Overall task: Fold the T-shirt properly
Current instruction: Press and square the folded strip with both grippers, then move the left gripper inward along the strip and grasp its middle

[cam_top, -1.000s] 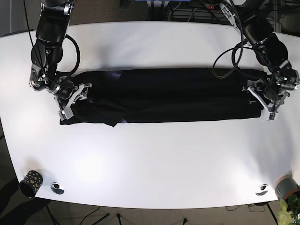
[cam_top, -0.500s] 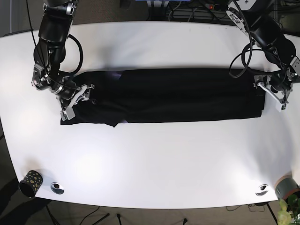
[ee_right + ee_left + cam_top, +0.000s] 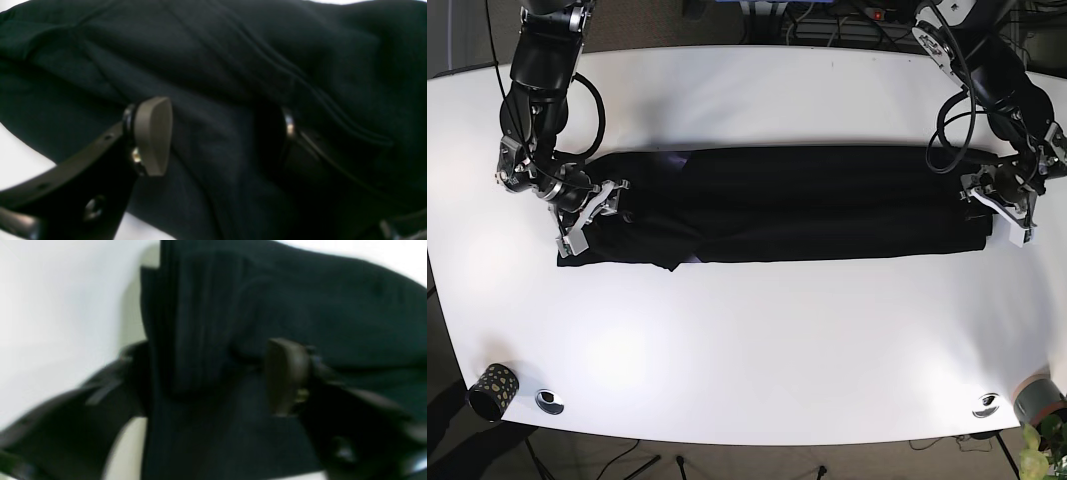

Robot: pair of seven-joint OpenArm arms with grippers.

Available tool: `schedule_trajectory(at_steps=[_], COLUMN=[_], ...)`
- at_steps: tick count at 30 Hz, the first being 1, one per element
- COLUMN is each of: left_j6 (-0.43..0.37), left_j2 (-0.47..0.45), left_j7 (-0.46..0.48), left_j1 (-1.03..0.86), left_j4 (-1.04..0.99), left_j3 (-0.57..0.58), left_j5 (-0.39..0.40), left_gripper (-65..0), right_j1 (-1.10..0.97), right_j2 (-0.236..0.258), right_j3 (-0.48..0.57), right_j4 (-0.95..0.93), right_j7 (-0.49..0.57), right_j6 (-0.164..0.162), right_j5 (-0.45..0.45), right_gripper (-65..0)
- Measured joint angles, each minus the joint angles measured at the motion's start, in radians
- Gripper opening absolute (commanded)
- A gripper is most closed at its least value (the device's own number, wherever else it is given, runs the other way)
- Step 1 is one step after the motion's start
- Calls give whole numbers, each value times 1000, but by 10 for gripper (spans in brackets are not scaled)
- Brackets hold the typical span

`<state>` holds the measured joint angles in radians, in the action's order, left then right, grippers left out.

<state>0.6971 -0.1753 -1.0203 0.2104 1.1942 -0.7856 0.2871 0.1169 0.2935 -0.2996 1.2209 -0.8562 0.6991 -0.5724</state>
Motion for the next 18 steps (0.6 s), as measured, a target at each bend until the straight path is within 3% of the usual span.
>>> schedule_trajectory(at_steps=[2, 3, 9, 14, 18], left_j6=[0, 0, 0, -1, -3], left_j2=[1, 3, 8, 27, 54], left_j7=[-4, -4, -19, -174, -219], left_j1=[0, -2, -9, -28, -45], left_j4=[-8, -9, 9, 184, 383], left_j3=[-2, -2, 3, 29, 135], left_j5=[-3, -1, -2, -34, -32], left_gripper=[-564, -603, -601, -600, -600], right_j1=[0, 0, -2, -9, -11], right_j2=[0, 0, 0, 0, 0], right_j3=[0, 0, 0, 0, 0], right_j4=[0, 0, 0, 0, 0], right_j7=[0, 0, 0, 7, 7], right_j6=[0, 0, 0, 1, 1], right_j5=[0, 0, 0, -5, -7], right_gripper=[-266, -266, -266, -266, -266])
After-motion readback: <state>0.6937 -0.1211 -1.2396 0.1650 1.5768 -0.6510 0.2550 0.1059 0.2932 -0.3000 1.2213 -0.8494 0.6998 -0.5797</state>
